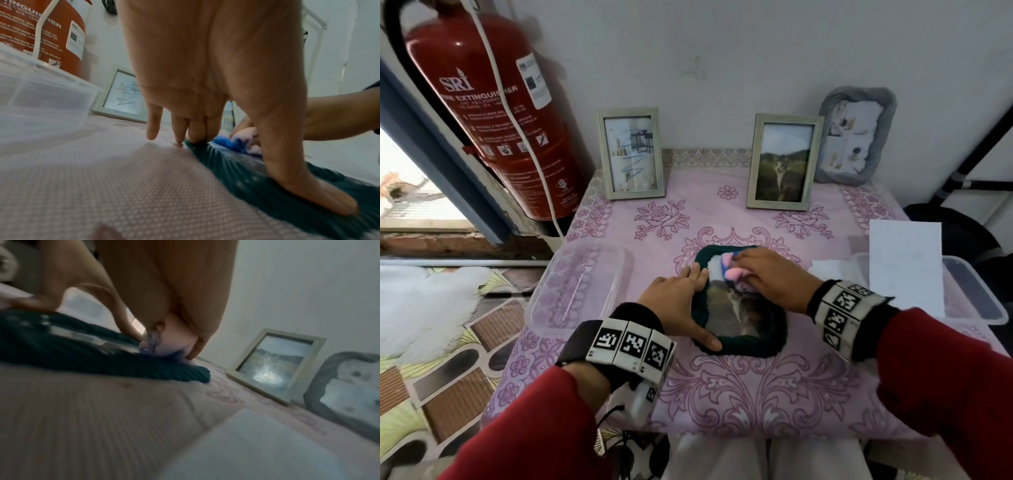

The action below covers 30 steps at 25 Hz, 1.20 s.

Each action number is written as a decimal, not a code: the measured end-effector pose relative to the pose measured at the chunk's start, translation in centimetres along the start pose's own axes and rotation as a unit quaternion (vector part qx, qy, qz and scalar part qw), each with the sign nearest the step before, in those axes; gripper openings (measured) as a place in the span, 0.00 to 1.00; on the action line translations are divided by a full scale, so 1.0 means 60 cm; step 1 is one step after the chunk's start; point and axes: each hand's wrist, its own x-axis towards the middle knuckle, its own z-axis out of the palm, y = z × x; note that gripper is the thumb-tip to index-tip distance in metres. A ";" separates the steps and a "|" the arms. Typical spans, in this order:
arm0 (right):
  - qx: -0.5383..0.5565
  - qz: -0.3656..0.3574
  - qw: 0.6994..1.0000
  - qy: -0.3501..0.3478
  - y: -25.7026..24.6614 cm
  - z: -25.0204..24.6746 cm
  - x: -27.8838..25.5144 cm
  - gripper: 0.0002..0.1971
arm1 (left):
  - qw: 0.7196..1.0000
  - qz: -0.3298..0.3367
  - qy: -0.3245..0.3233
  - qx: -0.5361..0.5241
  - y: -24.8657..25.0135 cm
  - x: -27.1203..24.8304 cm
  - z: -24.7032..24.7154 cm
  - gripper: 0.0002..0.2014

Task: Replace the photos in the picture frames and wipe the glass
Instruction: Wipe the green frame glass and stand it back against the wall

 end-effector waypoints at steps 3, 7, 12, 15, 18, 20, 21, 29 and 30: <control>0.031 -0.015 0.999 -0.026 -0.023 0.008 0.007 0.13 | 1.000 -0.007 -0.001 0.006 0.003 0.001 -0.002 0.64; 0.028 -0.097 0.994 -0.038 -0.048 0.023 -0.068 0.16 | 1.000 -0.021 -0.008 0.008 0.005 0.000 -0.004 0.64; -0.062 -0.069 0.993 -0.066 -0.004 -0.011 -0.090 0.13 | 1.000 -0.015 -0.014 -0.004 0.002 -0.006 -0.005 0.63; -0.056 -0.045 0.996 -0.052 0.016 -0.024 -0.050 0.11 | 1.000 -0.010 -0.008 -0.007 0.003 -0.004 -0.005 0.63; -0.023 0.004 0.999 -0.031 0.008 -0.019 -0.001 0.11 | 1.000 -0.012 -0.001 -0.001 0.005 -0.002 -0.007 0.64; -0.003 0.008 0.999 -0.038 -0.008 -0.010 0.004 0.12 | 1.000 -0.015 -0.007 0.004 0.008 -0.001 -0.009 0.64; 0.005 -0.009 0.999 -0.049 -0.019 -0.004 -0.004 0.13 | 1.000 -0.017 -0.008 0.007 0.009 -0.002 -0.010 0.64; -0.014 -0.062 0.997 -0.041 -0.022 0.004 -0.111 0.15 | 1.000 -0.011 -0.008 -0.006 0.005 -0.009 -0.010 0.63; -0.024 -0.059 0.997 -0.040 -0.013 0.000 -0.108 0.15 | 1.000 -0.008 -0.005 -0.015 0.004 -0.008 -0.009 0.63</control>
